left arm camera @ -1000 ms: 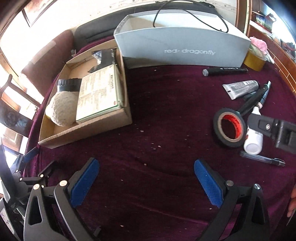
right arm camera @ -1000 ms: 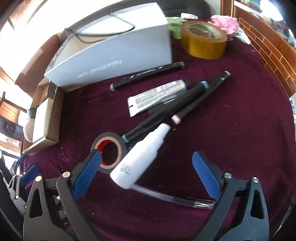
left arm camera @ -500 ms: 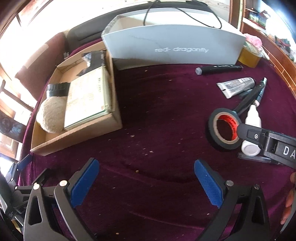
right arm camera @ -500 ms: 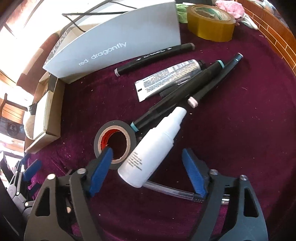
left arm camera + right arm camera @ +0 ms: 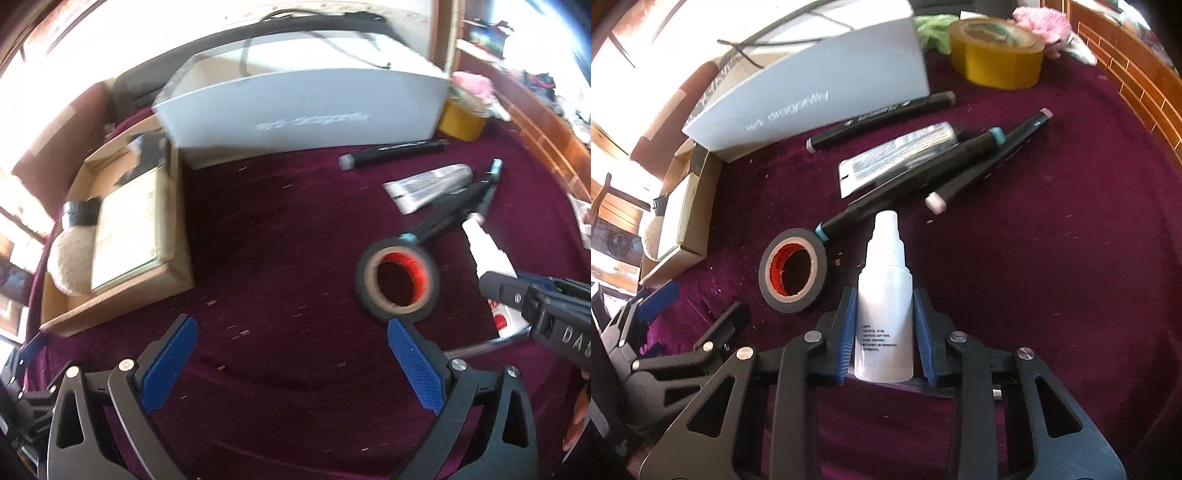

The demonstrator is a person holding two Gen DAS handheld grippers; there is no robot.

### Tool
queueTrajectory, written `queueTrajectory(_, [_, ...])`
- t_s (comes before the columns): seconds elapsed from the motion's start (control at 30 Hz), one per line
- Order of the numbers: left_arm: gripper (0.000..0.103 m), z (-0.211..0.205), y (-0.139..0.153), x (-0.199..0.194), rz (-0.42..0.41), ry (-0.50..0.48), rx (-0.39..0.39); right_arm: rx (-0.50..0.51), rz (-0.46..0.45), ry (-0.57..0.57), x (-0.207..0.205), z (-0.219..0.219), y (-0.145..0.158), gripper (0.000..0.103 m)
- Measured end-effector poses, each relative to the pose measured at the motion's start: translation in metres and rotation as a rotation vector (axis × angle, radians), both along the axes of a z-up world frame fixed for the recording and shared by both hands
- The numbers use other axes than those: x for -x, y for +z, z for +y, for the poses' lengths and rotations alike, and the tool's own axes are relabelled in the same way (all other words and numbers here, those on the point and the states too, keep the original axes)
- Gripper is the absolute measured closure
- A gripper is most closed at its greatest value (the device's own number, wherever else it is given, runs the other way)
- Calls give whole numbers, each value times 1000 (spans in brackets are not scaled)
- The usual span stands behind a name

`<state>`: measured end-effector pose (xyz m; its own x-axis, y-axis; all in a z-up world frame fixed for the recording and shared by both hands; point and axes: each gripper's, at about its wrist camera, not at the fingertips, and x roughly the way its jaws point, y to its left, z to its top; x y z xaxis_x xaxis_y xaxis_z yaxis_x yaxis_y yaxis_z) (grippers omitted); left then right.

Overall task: Organize objects
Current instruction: 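Grasp the white spray bottle with the right tool while the left tool grasps the black tape roll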

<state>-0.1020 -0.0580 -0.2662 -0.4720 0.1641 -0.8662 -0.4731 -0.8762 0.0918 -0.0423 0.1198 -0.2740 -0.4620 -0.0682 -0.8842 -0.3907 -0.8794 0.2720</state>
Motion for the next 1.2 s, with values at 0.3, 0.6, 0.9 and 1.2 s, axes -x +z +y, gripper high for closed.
queueTrajectory(0.3, [0, 57, -6, -15, 18, -128, 13, 29, 66, -116, -29, 40, 15, 74])
queueTrajectory(0.6, [1, 72, -28, 1, -49, -134, -13, 14, 72, -166, -56, 62, 22, 74])
queueTrajectory(0.9, [35, 67, -22, -6, -50, -216, -57, 27, 96, -195, -59, 68, 27, 74])
queueTrajectory(1.2, [41, 47, -13, -8, -41, -196, -72, 20, 110, -187, -57, 62, 33, 74])
